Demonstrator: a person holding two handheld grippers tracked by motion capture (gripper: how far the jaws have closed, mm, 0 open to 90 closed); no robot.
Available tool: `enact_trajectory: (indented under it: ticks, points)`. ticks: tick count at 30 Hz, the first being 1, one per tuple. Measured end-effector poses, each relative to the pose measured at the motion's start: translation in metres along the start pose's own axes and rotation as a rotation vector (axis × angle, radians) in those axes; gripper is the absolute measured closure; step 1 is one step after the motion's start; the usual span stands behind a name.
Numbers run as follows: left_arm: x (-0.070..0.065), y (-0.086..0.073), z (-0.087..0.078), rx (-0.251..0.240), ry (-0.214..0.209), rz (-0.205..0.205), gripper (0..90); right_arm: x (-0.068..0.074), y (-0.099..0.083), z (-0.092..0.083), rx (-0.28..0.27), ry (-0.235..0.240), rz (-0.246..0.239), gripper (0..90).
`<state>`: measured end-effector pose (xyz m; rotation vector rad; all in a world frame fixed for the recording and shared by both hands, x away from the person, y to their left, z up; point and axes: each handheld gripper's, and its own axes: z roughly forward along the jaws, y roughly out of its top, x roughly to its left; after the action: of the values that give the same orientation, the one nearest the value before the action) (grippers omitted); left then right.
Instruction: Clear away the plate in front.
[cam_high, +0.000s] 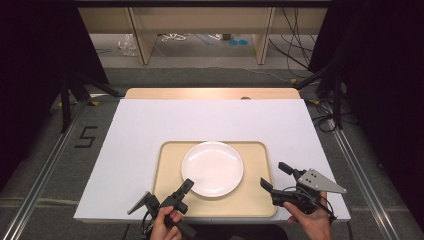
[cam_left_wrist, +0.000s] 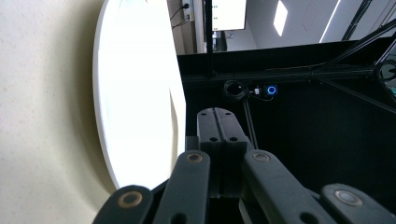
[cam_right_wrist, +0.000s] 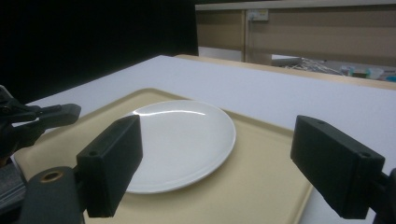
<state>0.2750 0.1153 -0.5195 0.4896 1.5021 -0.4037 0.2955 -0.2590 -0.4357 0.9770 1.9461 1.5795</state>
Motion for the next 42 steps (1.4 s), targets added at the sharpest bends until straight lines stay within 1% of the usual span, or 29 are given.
enact_trajectory:
  ticks: [1, 6, 9, 10, 12, 13, 14, 15, 16, 18, 19, 20, 21, 22, 23, 24, 25, 27, 28, 29, 30, 31, 32, 33, 34, 36, 37, 40, 42]
  points:
    - [0.000, 0.000, 0.000, 0.000, 0.005, 0.010, 90.0, 0.000, 0.000, 0.000, 0.000, 0.000, 0.000, 17.8]
    - [-0.001, 0.003, 0.000, -0.011, 0.007, 0.016, 88.8, 0.000, 0.000, 0.000, 0.000, 0.002, -0.004, 17.8]
    - [-0.002, 0.004, 0.001, -0.004, 0.011, 0.040, 86.5, 0.001, 0.000, 0.000, 0.000, 0.004, -0.006, 17.8]
    - [-0.002, 0.005, 0.000, 0.002, 0.007, 0.064, 85.4, 0.001, 0.000, 0.000, -0.003, 0.000, -0.006, 17.8]
    - [-0.004, 0.006, 0.002, 0.006, 0.003, 0.097, 82.4, 0.001, 0.001, 0.000, -0.001, -0.002, -0.010, 17.8]
    - [-0.006, 0.008, 0.002, 0.012, 0.003, 0.122, 80.3, 0.001, 0.001, 0.000, -0.002, -0.004, -0.011, 17.7]
    - [-0.007, 0.009, 0.002, 0.002, 0.018, 0.148, 79.5, 0.002, 0.001, 0.000, -0.011, -0.010, -0.010, 17.7]
    - [-0.008, 0.011, 0.000, -0.001, 0.029, 0.187, 78.7, 0.002, 0.001, 0.000, 0.000, -0.001, -0.011, 17.6]
    - [-0.009, 0.012, 0.000, 0.003, 0.022, 0.208, 77.3, 0.002, 0.001, 0.000, 0.002, -0.001, -0.011, 17.5]
    - [-0.011, 0.016, -0.001, 0.000, 0.031, 0.253, 73.7, 0.002, 0.001, 0.000, 0.003, -0.001, -0.011, 17.3]
    - [-0.013, 0.017, -0.001, 0.006, 0.033, 0.291, 71.9, 0.002, 0.001, 0.000, 0.003, -0.001, -0.011, 17.1]
    - [-0.015, 0.019, 0.000, 0.025, 0.024, 0.334, 70.3, 0.002, 0.001, 0.000, 0.002, -0.002, -0.012, 17.0]
    - [-0.017, 0.019, 0.000, 0.025, 0.021, 0.360, 68.3, 0.003, 0.001, -0.001, 0.010, -0.012, -0.001, 16.7]
    - [-0.019, 0.020, -0.001, 0.022, 0.030, 0.400, 67.1, 0.003, 0.001, -0.001, 0.011, -0.008, 0.000, 16.4]
    - [-0.021, 0.021, -0.001, 0.032, 0.028, 0.449, 65.2, 0.003, 0.001, 0.000, 0.007, -0.006, -0.006, 16.2]
    - [-0.022, 0.022, 0.000, 0.044, 0.029, 0.483, 63.4, 0.003, 0.001, 0.000, 0.004, -0.002, -0.014, 16.1]
    - [-0.023, 0.022, -0.001, 0.049, 0.033, 0.506, 62.4, 0.003, 0.001, 0.000, 0.005, -0.002, -0.014, 16.0]
    - [-0.025, 0.024, -0.001, 0.057, 0.067, 0.608, 59.2, 0.004, 0.001, 0.000, 0.003, -0.012, -0.010, 15.9]
    - [-0.027, 0.024, -0.001, 0.047, 0.086, 0.648, 58.4, 0.004, 0.001, 0.000, 0.010, -0.009, 0.001, 15.9]
    - [-0.027, 0.025, -0.002, 0.054, 0.101, 0.680, 57.2, 0.004, 0.001, -0.001, 0.021, -0.002, -0.002, 15.9]
    - [-0.029, 0.025, -0.003, 0.048, 0.108, 0.692, 57.1, 0.004, 0.001, 0.000, 0.009, -0.007, -0.006, 15.9]
    - [-0.030, 0.026, -0.004, 0.045, 0.118, 0.716, 57.1, 0.005, 0.001, 0.000, 0.014, -0.006, -0.003, 15.9]
    - [-0.031, 0.027, -0.005, 0.040, 0.137, 0.750, 57.0, 0.005, 0.001, 0.000, 0.012, -0.003, -0.005, 15.9]
    - [-0.032, 0.028, -0.006, 0.036, 0.163, 0.802, 56.0, 0.005, 0.001, 0.000, 0.020, -0.001, -0.007, 15.9]
    - [-0.033, 0.029, -0.006, 0.046, 0.166, 0.832, 54.6, 0.004, 0.001, 0.000, 0.005, -0.004, -0.015, 15.8]
    - [-0.035, 0.028, -0.005, 0.058, 0.161, 0.851, 51.0, 0.004, 0.001, 0.000, 0.017, 0.001, -0.013, 15.8]
    - [-0.036, 0.028, -0.005, 0.055, 0.167, 0.883, 49.8, 0.004, 0.001, 0.000, 0.013, 0.002, -0.018, 15.8]
    - [-0.038, 0.026, -0.004, 0.075, 0.164, 0.936, 47.2, 0.005, 0.001, -0.001, 0.015, 0.007, -0.010, 15.7]
    - [-0.041, 0.026, -0.004, 0.088, 0.181, 0.996, 44.1, 0.005, 0.001, 0.000, 0.011, 0.003, -0.017, 15.7]
